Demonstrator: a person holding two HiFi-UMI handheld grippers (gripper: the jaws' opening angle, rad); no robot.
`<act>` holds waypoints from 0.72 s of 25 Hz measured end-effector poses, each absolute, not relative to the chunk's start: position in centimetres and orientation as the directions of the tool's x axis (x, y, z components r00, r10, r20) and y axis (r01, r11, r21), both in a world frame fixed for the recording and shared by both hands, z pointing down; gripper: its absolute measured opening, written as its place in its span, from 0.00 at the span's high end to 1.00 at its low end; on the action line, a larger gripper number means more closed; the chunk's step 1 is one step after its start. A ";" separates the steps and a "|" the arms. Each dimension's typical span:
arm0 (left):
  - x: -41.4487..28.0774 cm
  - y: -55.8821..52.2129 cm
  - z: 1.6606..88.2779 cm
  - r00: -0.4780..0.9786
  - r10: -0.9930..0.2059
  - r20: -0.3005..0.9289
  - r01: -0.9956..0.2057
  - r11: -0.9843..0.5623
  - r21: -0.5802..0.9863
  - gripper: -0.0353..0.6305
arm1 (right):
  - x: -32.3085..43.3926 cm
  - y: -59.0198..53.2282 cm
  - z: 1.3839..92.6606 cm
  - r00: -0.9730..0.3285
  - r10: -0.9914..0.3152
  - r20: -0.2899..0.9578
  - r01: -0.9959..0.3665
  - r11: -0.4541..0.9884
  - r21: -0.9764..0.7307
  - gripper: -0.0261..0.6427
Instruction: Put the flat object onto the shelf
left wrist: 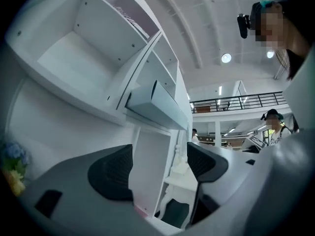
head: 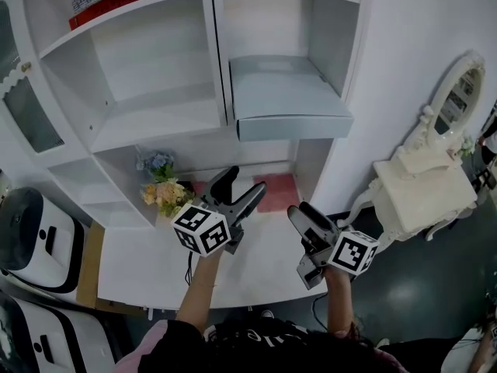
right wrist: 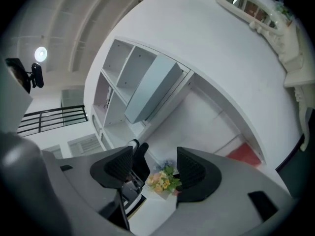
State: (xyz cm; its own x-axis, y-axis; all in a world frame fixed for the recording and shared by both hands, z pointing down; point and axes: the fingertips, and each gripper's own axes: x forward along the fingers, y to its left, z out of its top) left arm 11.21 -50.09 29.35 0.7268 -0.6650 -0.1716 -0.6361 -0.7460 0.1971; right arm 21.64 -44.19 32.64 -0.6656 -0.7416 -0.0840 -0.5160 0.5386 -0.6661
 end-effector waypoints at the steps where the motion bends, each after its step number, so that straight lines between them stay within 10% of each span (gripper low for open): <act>1: 11.0 -49.3 30.2 0.737 -0.656 -0.160 -0.624 -0.753 0.209 0.41 | 21.3 -43.9 33.0 -0.660 -0.748 -0.071 -0.535 0.534 -0.655 0.51; 18: 2.6 -36.2 42.1 0.809 -0.587 0.023 -0.555 -0.751 0.359 0.45 | 10.3 -35.8 38.6 -0.647 -0.762 0.003 -0.571 0.482 -0.665 0.51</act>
State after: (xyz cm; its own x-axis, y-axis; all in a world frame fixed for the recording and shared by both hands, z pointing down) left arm 2.64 -36.18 42.10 0.8093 -0.5870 0.0227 -0.5546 -0.7508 0.3588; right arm 10.34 -35.83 38.57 -0.6474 -0.7622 0.0032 -0.5709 0.4821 -0.6646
